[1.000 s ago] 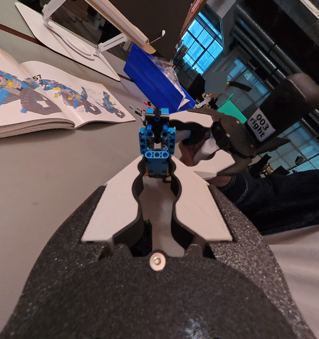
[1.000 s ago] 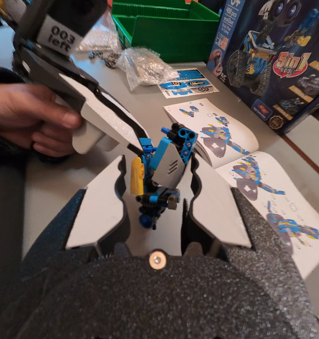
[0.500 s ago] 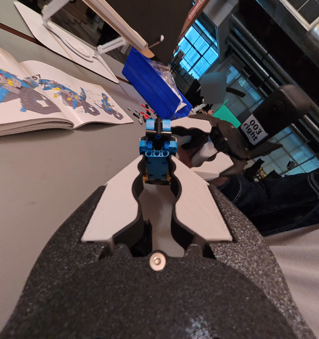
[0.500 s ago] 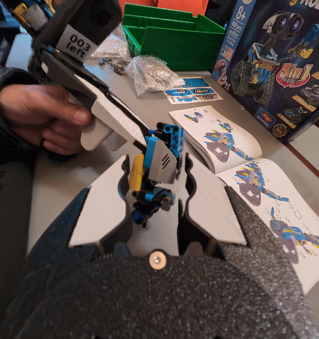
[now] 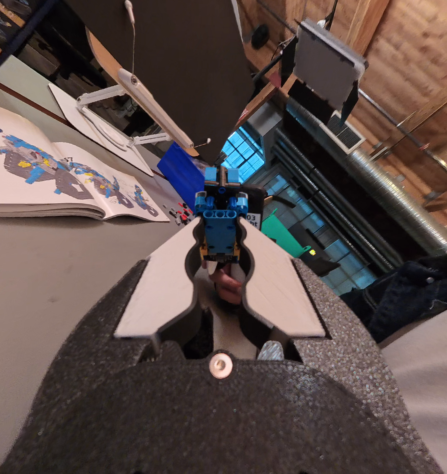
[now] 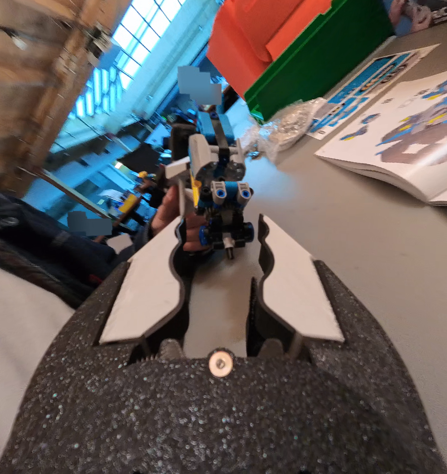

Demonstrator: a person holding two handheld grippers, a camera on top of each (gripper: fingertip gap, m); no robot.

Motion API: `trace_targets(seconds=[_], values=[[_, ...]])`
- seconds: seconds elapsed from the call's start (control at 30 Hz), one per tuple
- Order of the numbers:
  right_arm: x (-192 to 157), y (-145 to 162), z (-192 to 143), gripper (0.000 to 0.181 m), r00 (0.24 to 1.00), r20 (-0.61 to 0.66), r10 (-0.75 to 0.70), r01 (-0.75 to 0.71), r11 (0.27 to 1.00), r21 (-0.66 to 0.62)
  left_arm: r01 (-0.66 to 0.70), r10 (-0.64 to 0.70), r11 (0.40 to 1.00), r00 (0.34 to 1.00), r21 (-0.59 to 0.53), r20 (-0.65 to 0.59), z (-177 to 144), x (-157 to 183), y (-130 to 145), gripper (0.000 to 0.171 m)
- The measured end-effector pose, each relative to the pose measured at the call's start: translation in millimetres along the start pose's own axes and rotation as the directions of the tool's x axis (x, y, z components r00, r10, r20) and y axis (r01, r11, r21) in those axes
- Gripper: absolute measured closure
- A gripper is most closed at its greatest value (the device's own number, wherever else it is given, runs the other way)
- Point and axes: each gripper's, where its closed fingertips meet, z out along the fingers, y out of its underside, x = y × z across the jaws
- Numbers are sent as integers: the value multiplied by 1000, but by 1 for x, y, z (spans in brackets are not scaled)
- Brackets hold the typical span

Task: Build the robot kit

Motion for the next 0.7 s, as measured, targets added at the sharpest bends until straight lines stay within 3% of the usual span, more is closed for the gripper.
trace_targets(seconds=[0.13,0.37,0.47,0.7], values=[[-9,-2,3,129,996,77,47,-48,999,14,41,-41,999,999,12,-21,-1,-1,-1,149],[-7,0,4,140,998,61,33,-33,999,3,46,-45,999,999,16,-29,-1,0,-2,149],[-3,1,4,127,999,37,22,-22,1000,1,44,-44,999,999,13,-29,-1,1,-1,149],[-5,11,13,115,999,40,20,-18,999,-44,41,-40,999,999,15,-29,-1,1,-1,149]])
